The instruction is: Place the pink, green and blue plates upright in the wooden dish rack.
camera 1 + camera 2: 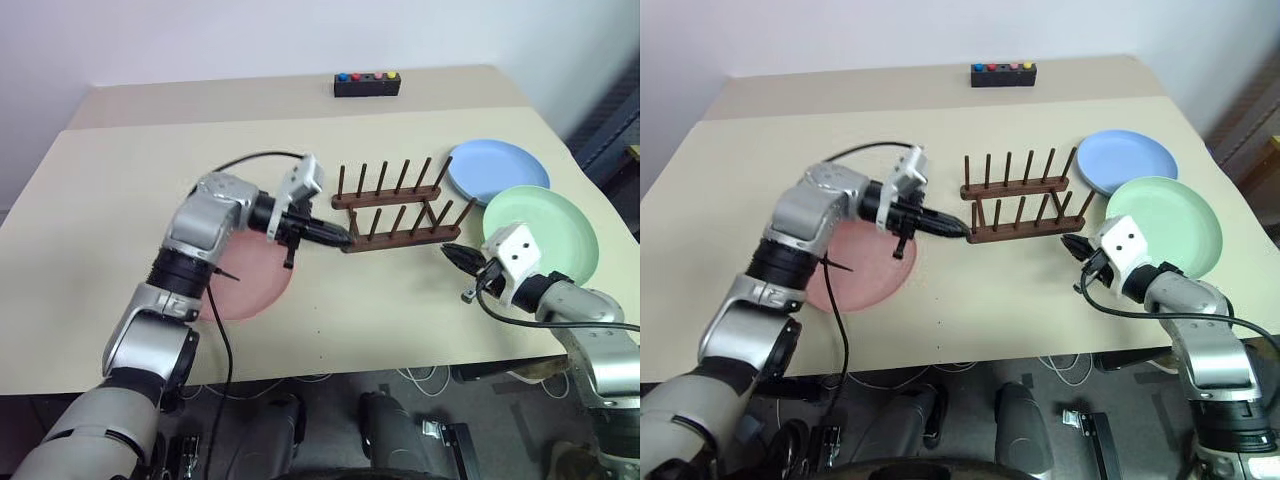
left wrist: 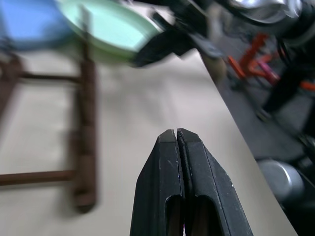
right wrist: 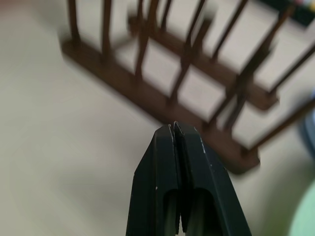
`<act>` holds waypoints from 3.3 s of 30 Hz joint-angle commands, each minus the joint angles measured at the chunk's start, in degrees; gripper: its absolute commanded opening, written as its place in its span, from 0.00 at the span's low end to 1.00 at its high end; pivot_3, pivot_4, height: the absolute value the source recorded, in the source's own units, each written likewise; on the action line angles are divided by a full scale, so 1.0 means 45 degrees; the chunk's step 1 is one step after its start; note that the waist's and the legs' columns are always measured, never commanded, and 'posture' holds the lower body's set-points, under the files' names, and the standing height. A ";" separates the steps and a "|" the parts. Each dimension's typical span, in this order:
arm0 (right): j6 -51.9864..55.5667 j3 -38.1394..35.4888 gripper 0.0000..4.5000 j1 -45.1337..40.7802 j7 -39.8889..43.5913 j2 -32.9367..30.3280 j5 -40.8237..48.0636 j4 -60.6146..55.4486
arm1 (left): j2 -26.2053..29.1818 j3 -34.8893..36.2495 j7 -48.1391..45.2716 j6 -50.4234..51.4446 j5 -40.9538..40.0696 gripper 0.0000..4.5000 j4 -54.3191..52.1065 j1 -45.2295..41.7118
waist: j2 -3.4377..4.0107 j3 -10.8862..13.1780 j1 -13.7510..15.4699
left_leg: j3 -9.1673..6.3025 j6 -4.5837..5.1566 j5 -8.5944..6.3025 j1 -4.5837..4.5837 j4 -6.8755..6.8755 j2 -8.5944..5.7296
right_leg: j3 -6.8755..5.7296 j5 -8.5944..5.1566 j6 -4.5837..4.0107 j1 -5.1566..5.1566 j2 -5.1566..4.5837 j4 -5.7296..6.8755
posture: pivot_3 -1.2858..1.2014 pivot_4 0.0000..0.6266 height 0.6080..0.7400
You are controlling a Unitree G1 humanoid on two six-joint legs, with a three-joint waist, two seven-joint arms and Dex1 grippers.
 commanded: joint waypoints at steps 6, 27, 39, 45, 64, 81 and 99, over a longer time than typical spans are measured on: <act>-0.0485 0.0533 0.01 -0.0517 -0.0804 0.0348 -0.1242 0.0378 | -0.0854 -0.1756 0.2892 -0.0804 0.1666 0.01 -0.0932 0.1105 | 0.0003 -0.0002 0.0056 | 0.0001 0.0000 -0.0001 0.0002 0.0004 -0.0004 | 0.0003 0.0000 0.0000 0.0012 -0.0006 -0.0008 | 0.52 0.24 1.00; -0.1505 0.2415 0.01 -0.3324 -0.2565 0.1170 -0.4212 0.3508 | -0.3284 -0.1896 0.7737 -0.4903 0.4334 0.01 0.5270 -0.0506 | 0.0004 -0.0005 0.0179 | 0.0006 -0.0011 0.0006 0.0005 0.0008 -0.0021 | -0.0001 0.0002 0.0001 0.0018 -0.0019 -0.0010 | 0.52 0.24 1.00; -0.2998 0.3022 0.01 -0.5060 -0.2653 0.1291 -0.5026 0.6018 | -0.3175 -0.0914 0.8224 -0.6505 0.4392 0.01 0.8341 -0.2213 | 0.0003 -0.0005 -0.0019 | 0.0004 -0.0048 0.0028 0.0004 -0.0003 -0.0020 | -0.0003 0.0002 0.0004 0.0007 -0.0015 -0.0007 | 0.52 0.24 1.00; -0.3863 0.3175 0.01 -0.6053 -0.2829 0.1475 -0.5285 0.7651 | -0.3311 -0.0564 0.8389 -0.7127 0.4469 0.01 0.9572 -0.2784 | 0.0003 -0.0005 -0.0005 | 0.0004 -0.0053 0.0032 0.0002 0.0000 -0.0021 | -0.0004 0.0002 0.0004 0.0007 -0.0016 -0.0008 | 0.52 0.24 1.00; -0.6179 0.3555 0.01 -0.8774 -0.3304 0.1906 -0.5914 1.2018 | -0.3597 0.0174 0.8966 -0.7905 0.4849 0.01 1.1562 -0.3995 | 0.0003 -0.0005 -0.0063 | 0.0004 -0.0060 0.0036 0.0002 -0.0004 -0.0022 | -0.0003 0.0003 0.0007 0.0001 -0.0015 -0.0008 | 0.52 0.24 1.00; -0.6158 0.2790 0.01 -0.8422 -0.2310 0.2108 -0.4413 1.0657 | -0.3207 0.0558 0.8251 -0.8129 0.4836 0.01 1.1237 -0.4058 | 0.0003 -0.0005 -0.0075 | 0.0003 -0.0063 0.0038 0.0000 -0.0007 -0.0022 | -0.0003 0.0003 0.0008 -0.0002 -0.0014 -0.0007 | 0.52 0.24 1.00; 0.1300 -0.1195 0.01 -0.3481 0.0404 0.0336 0.1888 -0.0936 | -0.0342 0.2211 0.3253 -0.3864 0.1634 0.01 0.5019 -0.1958 | 0.0003 -0.0004 -0.0064 | -0.0002 -0.0002 0.0002 -0.0017 0.0003 -0.0010 | -0.0003 0.0004 0.0010 -0.0014 -0.0008 -0.0002 | 0.52 0.24 1.00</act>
